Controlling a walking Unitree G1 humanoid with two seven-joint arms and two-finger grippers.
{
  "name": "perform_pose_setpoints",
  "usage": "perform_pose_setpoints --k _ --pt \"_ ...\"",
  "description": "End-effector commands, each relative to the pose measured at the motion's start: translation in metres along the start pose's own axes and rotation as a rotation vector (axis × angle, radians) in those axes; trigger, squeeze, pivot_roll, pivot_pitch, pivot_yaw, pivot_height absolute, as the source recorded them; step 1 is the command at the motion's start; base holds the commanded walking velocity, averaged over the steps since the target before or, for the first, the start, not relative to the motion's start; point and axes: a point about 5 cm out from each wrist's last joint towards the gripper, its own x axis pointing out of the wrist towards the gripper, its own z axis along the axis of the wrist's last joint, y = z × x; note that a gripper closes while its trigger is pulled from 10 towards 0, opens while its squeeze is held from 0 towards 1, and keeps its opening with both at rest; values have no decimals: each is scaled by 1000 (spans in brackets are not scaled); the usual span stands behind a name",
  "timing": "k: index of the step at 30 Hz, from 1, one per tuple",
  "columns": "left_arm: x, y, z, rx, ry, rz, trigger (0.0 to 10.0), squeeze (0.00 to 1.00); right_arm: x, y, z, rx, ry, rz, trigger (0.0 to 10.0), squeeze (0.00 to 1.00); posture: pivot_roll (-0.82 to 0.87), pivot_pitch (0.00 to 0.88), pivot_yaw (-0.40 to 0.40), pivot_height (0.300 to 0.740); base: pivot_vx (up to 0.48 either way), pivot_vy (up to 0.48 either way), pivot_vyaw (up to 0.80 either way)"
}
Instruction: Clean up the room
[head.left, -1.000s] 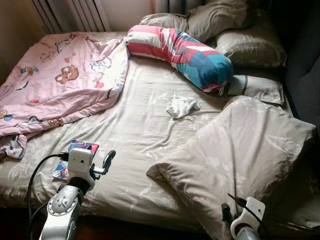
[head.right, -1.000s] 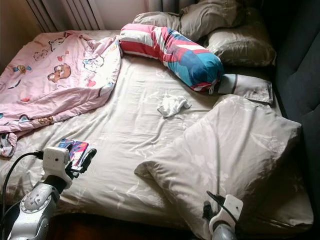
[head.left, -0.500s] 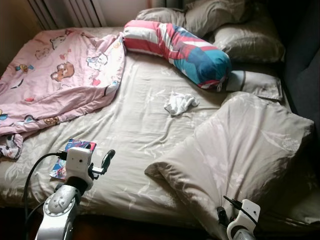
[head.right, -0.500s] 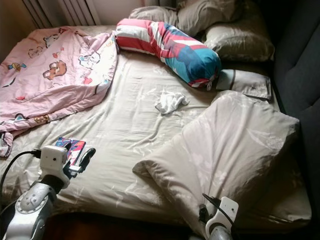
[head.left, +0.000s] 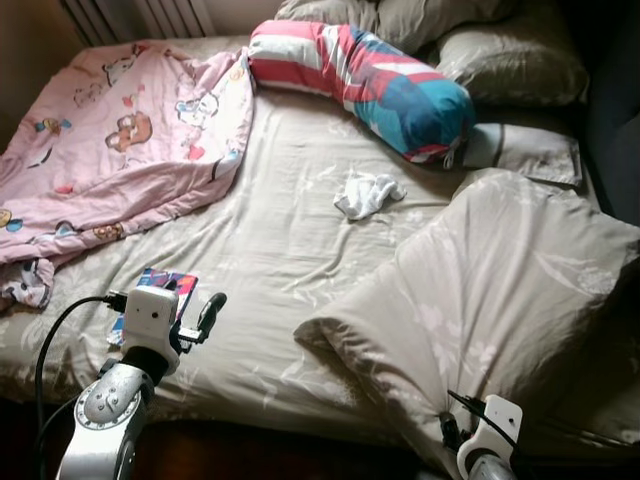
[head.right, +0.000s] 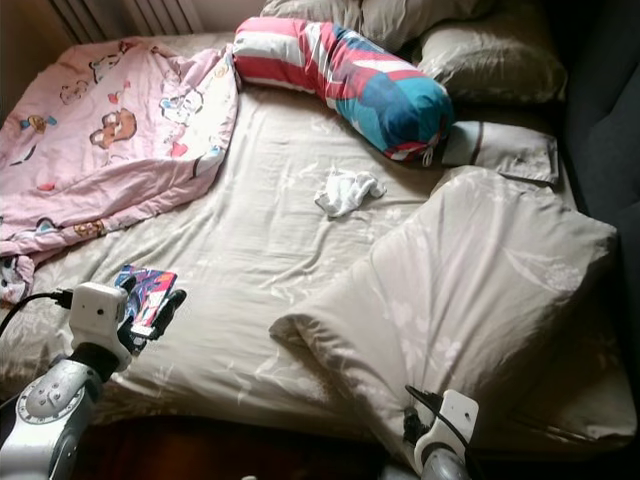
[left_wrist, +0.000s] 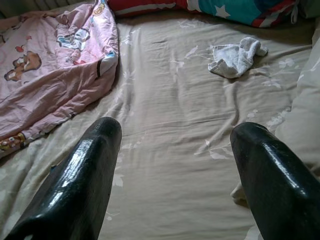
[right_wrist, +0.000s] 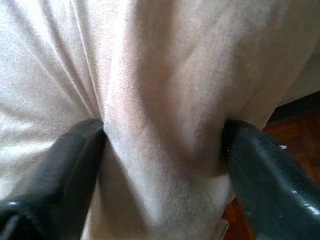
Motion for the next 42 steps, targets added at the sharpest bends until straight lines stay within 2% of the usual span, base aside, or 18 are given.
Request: perform_pose_setpoints --k 1,6,10,21,25,29,31,36,42 --pt "-6 4 -2 10 25 11 10000 0 -8 -4 -33 -11 120 -21 0 0 174 307 152 740 0 0 0" --pt "-9 7 -3 14 38 20 10000 0 -8 -4 -33 -24 114 -27 0 0 184 313 153 740 0 0 0" --pt "-13 10 -2 18 48 27 10000 0 -10 -11 -36 -32 108 -36 0 0 182 311 157 740 0 0 0" --pt "-7 9 -2 19 49 21 10000 0 -12 -22 -37 -37 93 -67 0 0 170 294 158 740 0 0 0" --pt "-6 9 -2 20 50 20 10000 0 -12 -20 -38 -59 97 -75 0 0 170 292 155 740 0 0 0" --pt "-4 10 -3 20 49 27 10000 0 -6 -1 -25 -62 81 -66 0 0 170 275 150 740 0 0 0" --pt "-3 11 -3 19 50 28 10000 0 -5 1 -23 -65 79 -65 0 0 166 268 149 740 0 0 0" --pt "-1 10 -5 18 52 26 10000 0 -4 2 -18 -68 62 -73 0 0 159 253 150 740 0 0 0" --pt "6 8 -8 13 54 13 10000 0 -2 -6 -10 -76 34 -108 0 0 140 215 145 740 0 0 0"
